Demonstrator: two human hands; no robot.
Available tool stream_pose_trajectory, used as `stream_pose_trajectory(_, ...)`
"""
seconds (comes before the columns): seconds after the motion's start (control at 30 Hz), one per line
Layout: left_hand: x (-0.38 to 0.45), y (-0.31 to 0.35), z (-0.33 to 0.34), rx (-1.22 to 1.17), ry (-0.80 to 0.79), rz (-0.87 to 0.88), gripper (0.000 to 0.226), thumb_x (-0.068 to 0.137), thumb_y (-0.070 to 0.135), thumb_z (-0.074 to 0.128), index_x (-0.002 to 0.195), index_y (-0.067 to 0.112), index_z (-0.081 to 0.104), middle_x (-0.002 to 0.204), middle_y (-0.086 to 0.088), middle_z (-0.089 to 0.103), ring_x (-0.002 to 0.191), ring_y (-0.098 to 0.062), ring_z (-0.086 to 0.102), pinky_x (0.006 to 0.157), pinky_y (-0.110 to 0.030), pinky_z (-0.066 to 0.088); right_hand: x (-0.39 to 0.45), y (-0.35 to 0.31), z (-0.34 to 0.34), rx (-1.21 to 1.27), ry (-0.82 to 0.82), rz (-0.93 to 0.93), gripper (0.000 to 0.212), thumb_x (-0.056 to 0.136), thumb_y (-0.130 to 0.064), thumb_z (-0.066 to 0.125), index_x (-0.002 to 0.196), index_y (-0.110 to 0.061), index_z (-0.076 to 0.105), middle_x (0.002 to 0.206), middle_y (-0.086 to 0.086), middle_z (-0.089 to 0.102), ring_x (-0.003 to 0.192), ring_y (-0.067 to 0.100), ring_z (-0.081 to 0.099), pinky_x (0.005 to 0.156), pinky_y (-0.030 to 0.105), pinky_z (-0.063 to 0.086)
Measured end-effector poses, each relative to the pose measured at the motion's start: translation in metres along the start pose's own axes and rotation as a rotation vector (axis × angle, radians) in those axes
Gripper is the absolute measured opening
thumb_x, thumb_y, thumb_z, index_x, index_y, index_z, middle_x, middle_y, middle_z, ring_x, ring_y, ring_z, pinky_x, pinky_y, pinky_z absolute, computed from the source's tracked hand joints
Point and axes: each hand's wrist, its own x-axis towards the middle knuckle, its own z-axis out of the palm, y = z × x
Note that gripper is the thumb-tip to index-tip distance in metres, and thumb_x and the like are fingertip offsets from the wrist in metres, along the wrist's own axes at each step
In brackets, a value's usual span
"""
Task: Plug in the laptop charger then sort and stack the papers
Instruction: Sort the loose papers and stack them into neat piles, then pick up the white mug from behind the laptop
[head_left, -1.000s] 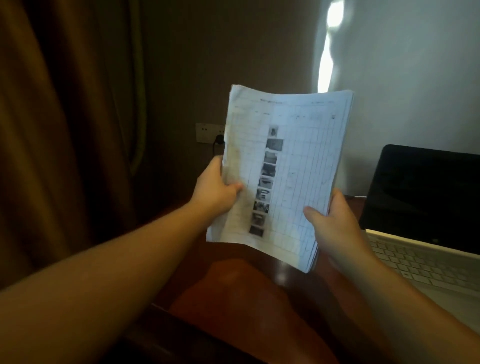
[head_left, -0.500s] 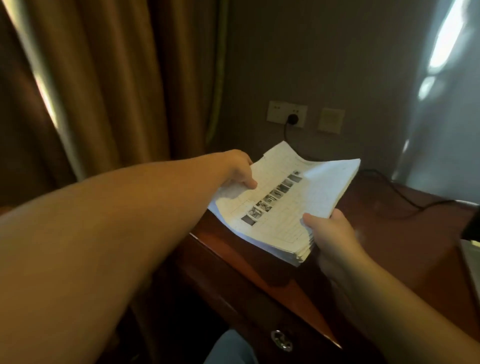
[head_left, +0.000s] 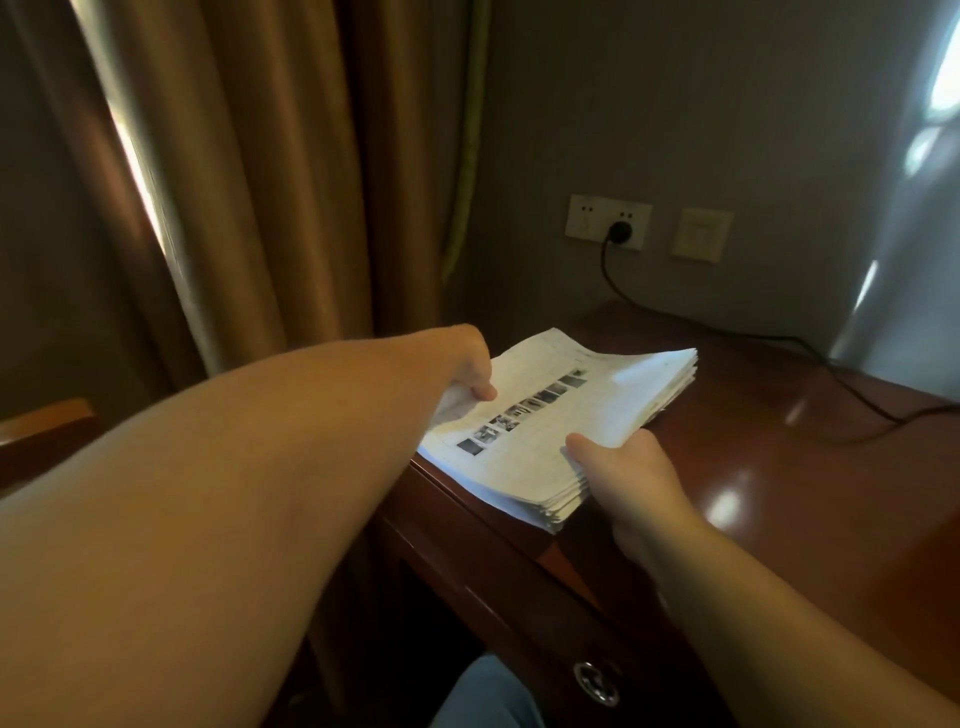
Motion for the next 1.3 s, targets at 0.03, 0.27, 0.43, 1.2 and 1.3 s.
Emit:
stream_pose_trajectory(0.03, 0.0, -0.001, -0.001, 0.011, 0.003, 0.002, 0.052, 0.086, 0.03, 0.076, 0.133, 0.014, 0.059, 0.125, -0.007, 0.062, 0.119, -0.031, 0.057, 0.105, -0.047, 0.045, 0.0, -0.001, 0.001, -0.017, -0.004, -0.006, 0.028, 0.088, -0.009, 0.067, 0.115, -0.01, 0.064, 0.099, 0.001, 0.071, 0.09, 0.021, 0.069, 0.064, 0.027, 0.052)
stream_pose_trajectory(0.27, 0.004, -0.01, -0.002, -0.013, -0.009, -0.048, 0.048, 0.086, 0.022, 0.075, 0.131, 0.016, 0.058, 0.123, -0.007, 0.061, 0.111, -0.029, 0.056, 0.089, -0.043, 0.046, -0.001, -0.008, 0.01, -0.177, -0.077, 0.015, 0.026, 0.084, -0.021, 0.069, 0.109, -0.019, 0.065, 0.098, -0.001, 0.072, 0.088, 0.024, 0.07, 0.073, 0.038, 0.061)
stream_pose_trajectory(0.43, -0.003, -0.012, 0.0, 0.022, 0.077, 0.06, 0.053, 0.087, 0.013, 0.073, 0.135, 0.017, 0.052, 0.119, -0.005, 0.059, 0.099, -0.024, 0.055, 0.081, -0.036, 0.046, -0.006, -0.018, 0.007, -0.392, -0.038, 0.054, 0.036, 0.09, -0.049, 0.061, 0.097, -0.015, 0.067, 0.082, 0.007, 0.073, 0.057, 0.023, 0.066, 0.051, 0.029, 0.05)
stream_pose_trajectory(1.2, -0.117, 0.28, 0.088, -0.095, 0.37, 0.974, 0.051, 0.089, 0.037, 0.056, 0.138, 0.037, 0.04, 0.125, 0.004, 0.056, 0.111, -0.026, 0.06, 0.087, -0.041, 0.052, -0.009, -0.047, -0.264, -0.905, 0.625, -0.239, 0.031, 0.089, -0.053, 0.059, 0.108, -0.03, 0.054, 0.106, -0.004, 0.065, 0.097, 0.022, 0.063, 0.084, 0.042, 0.055)
stream_pose_trajectory(1.3, -0.107, 0.322, 0.105, -0.144, 0.374, 1.046, 0.049, 0.091, 0.035, 0.056, 0.138, 0.038, 0.041, 0.125, 0.007, 0.057, 0.104, -0.02, 0.062, 0.08, -0.032, 0.047, 0.008, -0.039, -0.309, -0.908, 0.629, -0.299, 0.021, 0.088, -0.052, 0.058, 0.103, -0.039, 0.051, 0.097, -0.012, 0.06, 0.088, 0.013, 0.061, 0.076, 0.041, 0.057)
